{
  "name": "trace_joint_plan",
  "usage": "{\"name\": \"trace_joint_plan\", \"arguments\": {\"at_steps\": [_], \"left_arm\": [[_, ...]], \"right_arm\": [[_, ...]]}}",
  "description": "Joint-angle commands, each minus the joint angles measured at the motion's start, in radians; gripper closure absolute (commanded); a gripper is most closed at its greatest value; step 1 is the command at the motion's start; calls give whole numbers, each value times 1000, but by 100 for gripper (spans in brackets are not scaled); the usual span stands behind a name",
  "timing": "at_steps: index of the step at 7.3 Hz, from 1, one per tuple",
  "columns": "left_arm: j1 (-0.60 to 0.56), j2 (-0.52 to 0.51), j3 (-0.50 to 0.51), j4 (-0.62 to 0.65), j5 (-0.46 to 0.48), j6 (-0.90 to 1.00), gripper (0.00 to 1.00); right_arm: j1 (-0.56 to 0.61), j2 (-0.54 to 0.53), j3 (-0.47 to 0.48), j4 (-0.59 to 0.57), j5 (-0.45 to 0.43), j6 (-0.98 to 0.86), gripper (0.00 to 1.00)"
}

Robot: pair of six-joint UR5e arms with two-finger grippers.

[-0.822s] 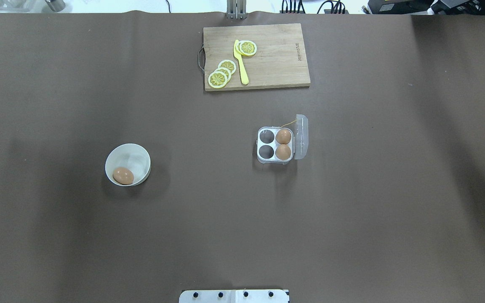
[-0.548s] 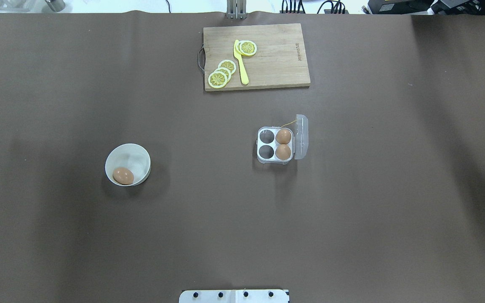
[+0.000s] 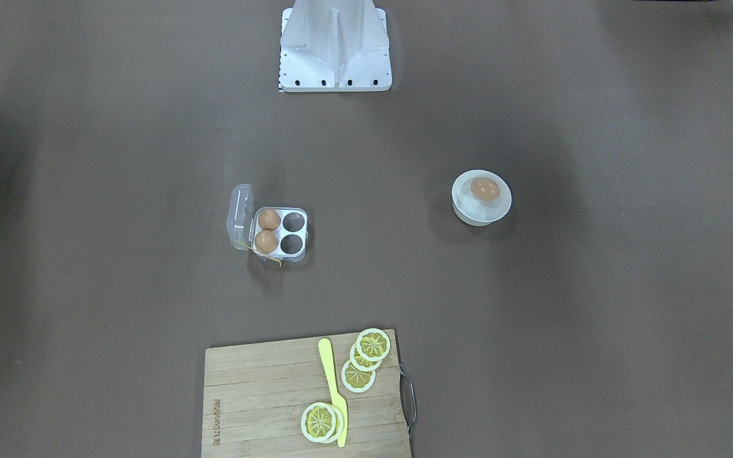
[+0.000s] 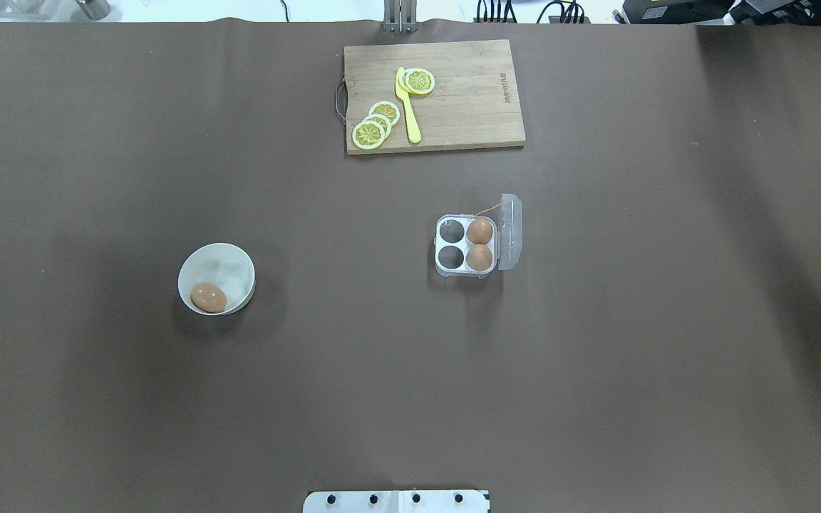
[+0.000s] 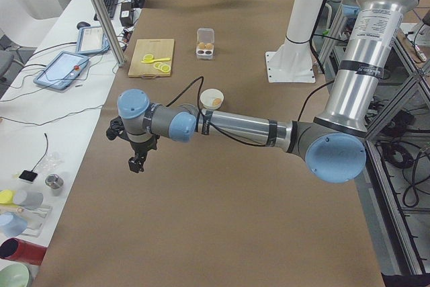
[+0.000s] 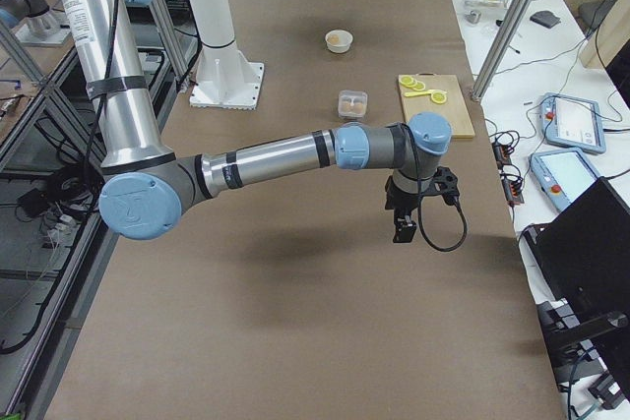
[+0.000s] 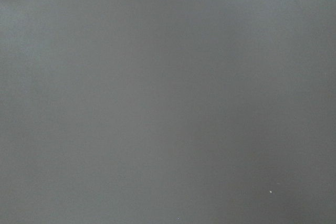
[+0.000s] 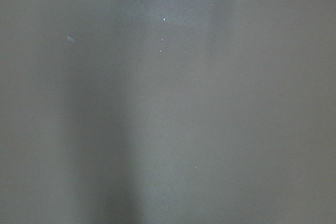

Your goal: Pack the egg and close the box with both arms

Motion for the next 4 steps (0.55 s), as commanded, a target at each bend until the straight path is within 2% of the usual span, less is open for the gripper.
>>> {"name": "trace_joint_plan", "arguments": {"at_steps": [1,4], "left_arm": [[105,-27,-61,-2,1,-121,4],[202,-68,-79,-3,4,-211,4]], "right_arm": [[0,0,0,0,0,0,0],[0,-1,-2,0,1,0,0]]}}
